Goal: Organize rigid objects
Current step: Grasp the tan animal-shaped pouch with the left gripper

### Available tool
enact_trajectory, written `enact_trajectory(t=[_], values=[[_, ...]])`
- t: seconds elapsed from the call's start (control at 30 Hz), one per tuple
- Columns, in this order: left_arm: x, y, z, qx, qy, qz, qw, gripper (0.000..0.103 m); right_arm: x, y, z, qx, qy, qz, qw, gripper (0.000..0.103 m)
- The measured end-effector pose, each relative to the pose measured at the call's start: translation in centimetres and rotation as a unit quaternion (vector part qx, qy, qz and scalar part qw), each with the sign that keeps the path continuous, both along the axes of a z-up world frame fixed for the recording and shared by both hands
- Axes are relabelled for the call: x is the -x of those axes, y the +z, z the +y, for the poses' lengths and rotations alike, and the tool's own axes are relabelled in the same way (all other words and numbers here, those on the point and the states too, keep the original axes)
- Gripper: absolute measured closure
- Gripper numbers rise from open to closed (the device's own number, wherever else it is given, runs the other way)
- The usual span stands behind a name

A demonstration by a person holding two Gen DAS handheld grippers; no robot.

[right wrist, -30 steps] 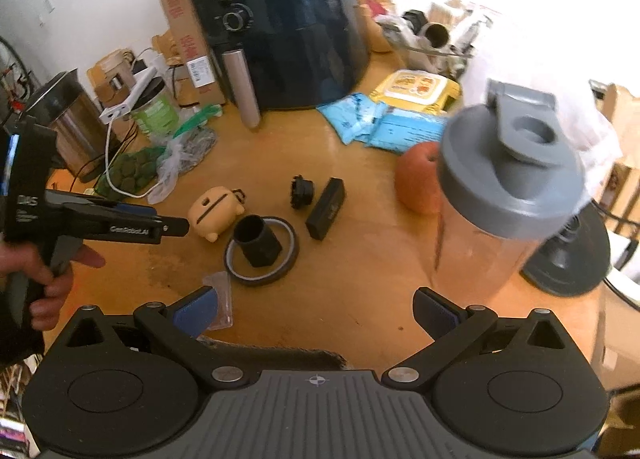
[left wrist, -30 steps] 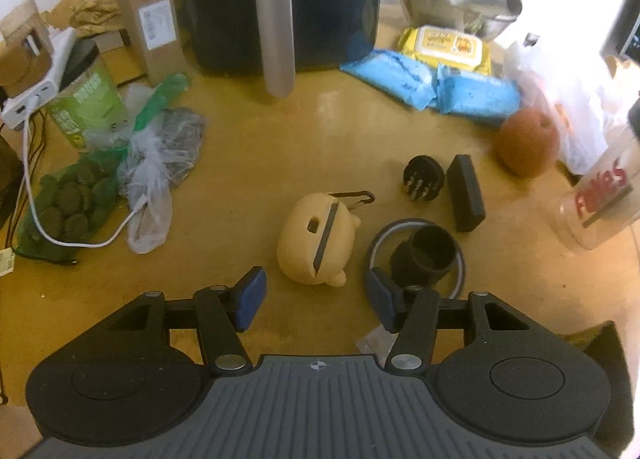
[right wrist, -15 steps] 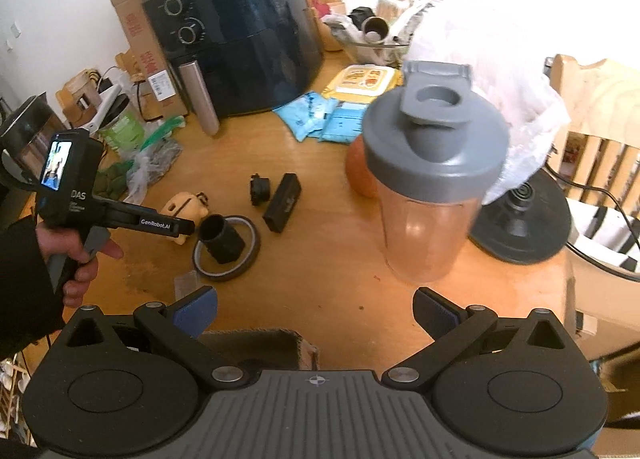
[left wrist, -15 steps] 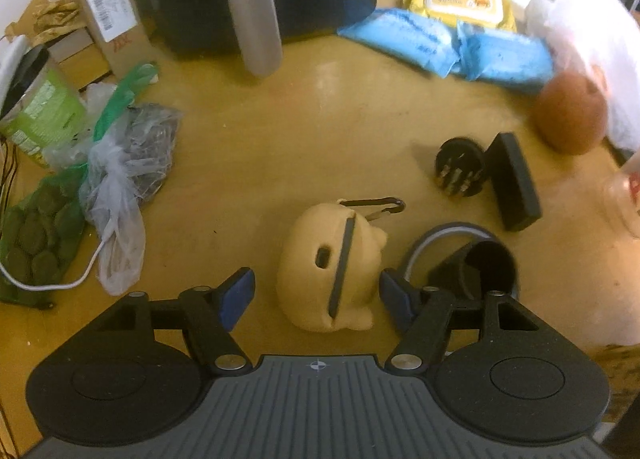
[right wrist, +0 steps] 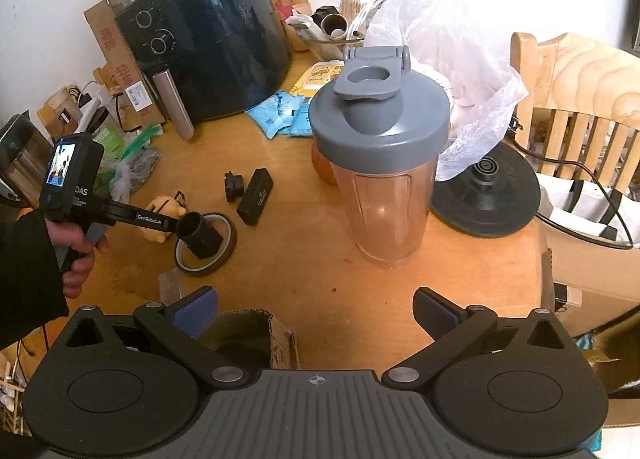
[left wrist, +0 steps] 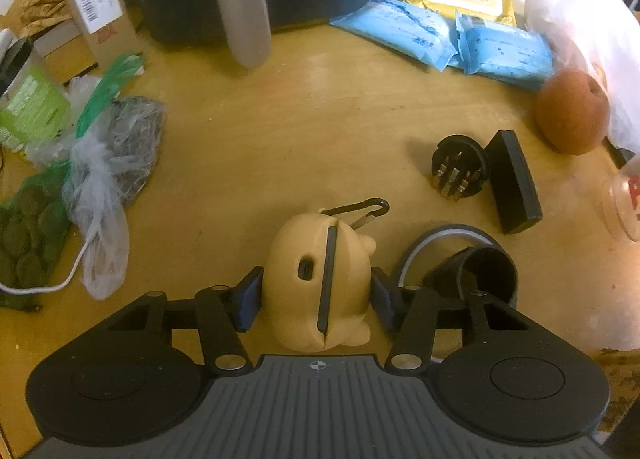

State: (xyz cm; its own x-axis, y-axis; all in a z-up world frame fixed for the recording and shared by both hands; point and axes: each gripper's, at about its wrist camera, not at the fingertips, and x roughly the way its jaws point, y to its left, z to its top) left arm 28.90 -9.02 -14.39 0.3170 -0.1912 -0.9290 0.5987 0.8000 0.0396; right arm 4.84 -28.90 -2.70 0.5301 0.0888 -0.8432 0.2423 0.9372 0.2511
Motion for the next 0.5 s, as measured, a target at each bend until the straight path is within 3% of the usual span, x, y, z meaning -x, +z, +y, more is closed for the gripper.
enact_trajectory(t=[0.5], values=[[4.9, 5.0, 4.8, 0.070, 0.050, -0.016, 0.9962, 0.049, -2.1, -0.9, 2.0, -0.019, 0.053, 0.002, 0.998, 0.000]])
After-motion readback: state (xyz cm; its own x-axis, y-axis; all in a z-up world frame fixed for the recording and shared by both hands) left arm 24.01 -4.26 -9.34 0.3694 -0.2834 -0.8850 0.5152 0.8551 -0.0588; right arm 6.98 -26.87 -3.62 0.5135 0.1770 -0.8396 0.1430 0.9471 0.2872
